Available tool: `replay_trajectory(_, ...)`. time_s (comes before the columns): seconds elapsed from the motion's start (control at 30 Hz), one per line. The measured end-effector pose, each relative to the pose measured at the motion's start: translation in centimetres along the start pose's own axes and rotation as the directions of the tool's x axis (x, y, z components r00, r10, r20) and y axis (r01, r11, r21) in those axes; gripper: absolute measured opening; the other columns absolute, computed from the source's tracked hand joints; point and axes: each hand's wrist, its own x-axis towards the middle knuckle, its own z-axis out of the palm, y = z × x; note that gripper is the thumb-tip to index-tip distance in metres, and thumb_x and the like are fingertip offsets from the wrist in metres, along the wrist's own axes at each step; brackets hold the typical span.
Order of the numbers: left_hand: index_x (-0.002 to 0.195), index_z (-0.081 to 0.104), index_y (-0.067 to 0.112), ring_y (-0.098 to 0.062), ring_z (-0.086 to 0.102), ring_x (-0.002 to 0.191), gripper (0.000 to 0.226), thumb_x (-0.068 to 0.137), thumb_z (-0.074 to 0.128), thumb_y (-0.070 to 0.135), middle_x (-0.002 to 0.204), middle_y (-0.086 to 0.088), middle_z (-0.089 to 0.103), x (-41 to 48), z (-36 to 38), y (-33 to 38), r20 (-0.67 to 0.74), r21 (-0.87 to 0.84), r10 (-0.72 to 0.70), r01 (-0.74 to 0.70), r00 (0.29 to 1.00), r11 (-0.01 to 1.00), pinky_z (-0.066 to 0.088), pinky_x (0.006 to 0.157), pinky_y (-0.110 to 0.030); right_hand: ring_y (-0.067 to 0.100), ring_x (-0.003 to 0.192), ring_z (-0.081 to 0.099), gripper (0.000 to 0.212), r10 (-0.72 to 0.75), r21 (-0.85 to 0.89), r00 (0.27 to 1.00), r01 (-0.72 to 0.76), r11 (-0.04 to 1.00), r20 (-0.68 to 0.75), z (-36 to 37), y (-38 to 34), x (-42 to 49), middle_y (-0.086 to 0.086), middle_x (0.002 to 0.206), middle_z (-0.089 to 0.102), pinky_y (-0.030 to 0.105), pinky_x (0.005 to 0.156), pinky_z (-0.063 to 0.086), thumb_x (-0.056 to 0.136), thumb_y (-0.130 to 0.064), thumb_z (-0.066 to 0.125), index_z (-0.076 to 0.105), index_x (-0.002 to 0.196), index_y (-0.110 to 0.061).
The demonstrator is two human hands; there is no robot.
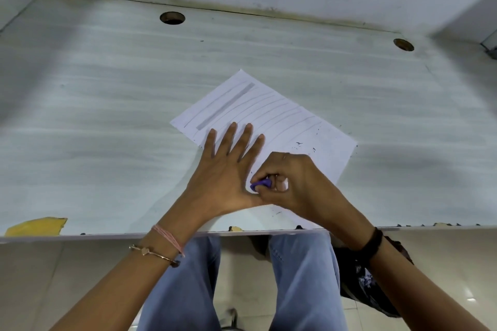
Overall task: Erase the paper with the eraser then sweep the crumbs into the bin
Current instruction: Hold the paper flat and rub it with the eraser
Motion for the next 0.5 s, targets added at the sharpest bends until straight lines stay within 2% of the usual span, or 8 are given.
replay_trajectory(0.03, 0.153, -0.018, 0.026, -0.026, -0.029, 0.145, 0.118, 0.058, -0.012, 0.096, 0.160, -0.003, -0.026, 0.0, 0.0, 0.0, 0.000, -0.005, -0.002, 0.002, 1.000, 1.000, -0.012, 0.117, -0.055, -0.001, 0.066, 0.052, 0.010, 0.002, 0.004, 1.000, -0.002, 1.000, 0.018, -0.1, 0.1, 0.0, -0.005, 0.078, 0.066, 0.012, 0.066, 0.042, 0.076, -0.011, 0.075, 0.076, 0.085, -0.016)
replay_trajectory(0.1, 0.153, -0.018, 0.028, -0.023, -0.031, 0.144, 0.117, 0.062, 0.003, 0.098, 0.159, -0.001, -0.028, 0.0, 0.0, 0.1, 0.008, -0.035, -0.026, 0.026, 1.000, 0.999, -0.012, 0.117, -0.055, 0.002, 0.067, 0.053, 0.010, 0.059, 0.012, 0.994, -0.058, 0.998, -0.092, -0.7, 1.4, 0.9, -0.001, 0.080, 0.068, 0.010, 0.065, 0.040, 0.076, -0.011, 0.074, 0.075, 0.085, -0.016)
replay_trajectory(0.17, 0.153, -0.017, 0.029, -0.022, -0.031, 0.144, 0.116, 0.064, 0.009, 0.098, 0.159, 0.001, -0.028, 0.0, -0.1, 0.2, 0.007, -0.048, -0.040, 0.040, 0.999, 0.998, -0.011, 0.118, -0.055, 0.004, 0.068, 0.053, 0.011, 0.102, 0.018, 0.981, -0.101, 0.995, -0.165, -0.8, 1.8, 1.3, -0.001, 0.079, 0.068, 0.010, 0.063, 0.039, 0.076, -0.010, 0.073, 0.075, 0.084, -0.017)
replay_trajectory(0.3, 0.154, -0.016, 0.027, -0.024, -0.029, 0.145, 0.119, 0.060, -0.005, 0.099, 0.160, -0.002, -0.025, 0.0, -0.2, 0.1, -0.004, -0.021, -0.018, 0.018, 1.000, 1.000, -0.011, 0.117, -0.055, 0.003, 0.068, 0.055, 0.010, 0.039, 0.035, 0.999, -0.038, 0.999, -0.021, 0.0, 0.7, 0.0, -0.004, 0.079, 0.066, 0.012, 0.065, 0.042, 0.076, -0.013, 0.073, 0.075, 0.084, -0.019)
replay_trajectory(0.43, 0.155, -0.012, 0.030, -0.020, -0.028, 0.146, 0.114, 0.068, 0.018, 0.097, 0.161, 0.003, -0.024, -0.2, -0.1, 0.2, -0.026, -0.078, -0.039, 0.037, 0.999, 0.996, -0.012, 0.118, -0.053, 0.003, 0.066, 0.054, 0.013, 0.162, 0.065, 0.962, -0.152, 0.986, -0.219, -1.2, 2.6, 1.3, 0.001, 0.079, 0.068, 0.009, 0.064, 0.039, 0.073, -0.009, 0.073, 0.075, 0.082, -0.018)
replay_trajectory(0.5, 0.155, -0.012, 0.029, -0.021, -0.027, 0.146, 0.116, 0.065, 0.009, 0.099, 0.161, 0.001, -0.023, -0.1, -0.1, 0.1, -0.028, -0.055, -0.032, 0.030, 0.999, 0.998, -0.011, 0.118, -0.054, 0.003, 0.067, 0.054, 0.011, 0.111, 0.042, 0.983, -0.106, 0.993, -0.147, -0.6, 1.9, 0.9, -0.001, 0.079, 0.067, 0.011, 0.065, 0.041, 0.074, -0.010, 0.073, 0.074, 0.082, -0.018)
